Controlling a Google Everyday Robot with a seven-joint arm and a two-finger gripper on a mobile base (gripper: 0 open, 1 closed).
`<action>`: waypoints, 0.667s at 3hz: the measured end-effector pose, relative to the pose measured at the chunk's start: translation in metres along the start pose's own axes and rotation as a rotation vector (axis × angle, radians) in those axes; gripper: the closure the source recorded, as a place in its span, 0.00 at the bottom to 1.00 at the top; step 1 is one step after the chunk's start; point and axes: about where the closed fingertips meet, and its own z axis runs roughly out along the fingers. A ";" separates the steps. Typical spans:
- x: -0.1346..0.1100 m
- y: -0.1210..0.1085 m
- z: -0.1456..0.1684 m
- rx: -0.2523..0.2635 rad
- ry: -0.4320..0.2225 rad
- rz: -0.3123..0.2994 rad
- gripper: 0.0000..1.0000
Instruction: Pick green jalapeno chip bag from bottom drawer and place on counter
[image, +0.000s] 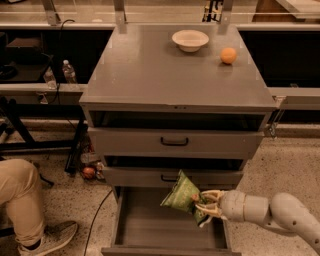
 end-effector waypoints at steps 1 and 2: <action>-0.050 -0.024 -0.017 0.035 -0.031 -0.101 1.00; -0.116 -0.046 -0.034 0.074 -0.056 -0.251 1.00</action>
Offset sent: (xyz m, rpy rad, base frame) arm 0.0335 0.0063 0.1811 -0.0728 -0.3802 0.0527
